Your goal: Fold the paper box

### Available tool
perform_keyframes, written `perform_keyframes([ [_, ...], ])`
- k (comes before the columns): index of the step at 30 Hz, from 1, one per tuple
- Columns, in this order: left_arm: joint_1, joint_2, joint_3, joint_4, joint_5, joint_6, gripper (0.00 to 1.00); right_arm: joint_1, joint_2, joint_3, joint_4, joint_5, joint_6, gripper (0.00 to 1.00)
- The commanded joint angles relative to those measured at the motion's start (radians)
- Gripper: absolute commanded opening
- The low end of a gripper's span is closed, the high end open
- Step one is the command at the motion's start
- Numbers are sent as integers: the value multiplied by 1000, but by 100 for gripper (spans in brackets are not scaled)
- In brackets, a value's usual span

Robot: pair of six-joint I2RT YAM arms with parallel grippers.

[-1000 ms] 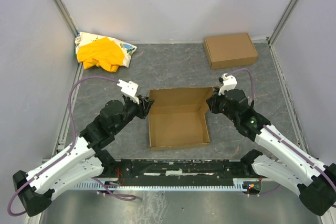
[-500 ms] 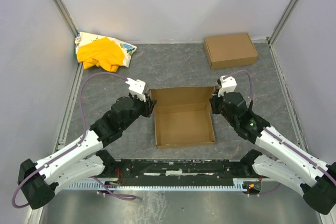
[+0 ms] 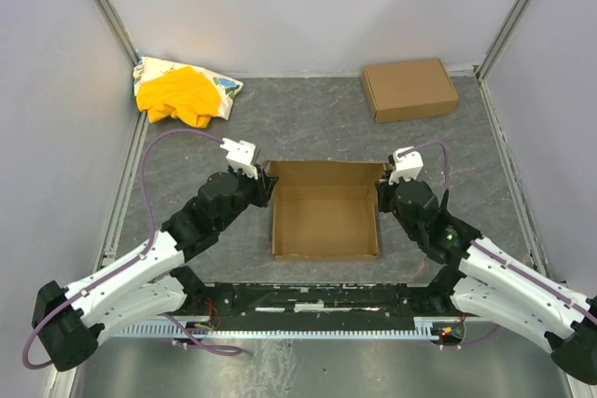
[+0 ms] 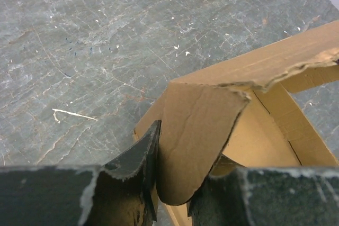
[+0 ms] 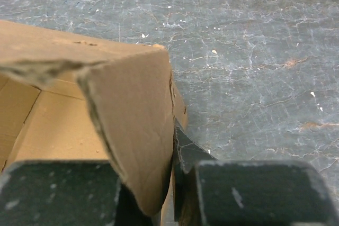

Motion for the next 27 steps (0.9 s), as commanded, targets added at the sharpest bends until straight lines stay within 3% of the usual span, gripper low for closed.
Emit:
perform_keyframes([
  [1,-8,-79,-30,-38,51,-91,28,27,-69,-49,-1,-19,60,13],
  [8,-9,-184,-84,-85,63,-141,28,33,-119,-85,1,-48,122,13],
  [15,-9,-157,-75,-83,84,-146,28,61,-14,-44,32,-64,149,12],
  [27,-15,-161,-80,-106,72,-132,28,81,-29,-16,18,-23,169,12],
])
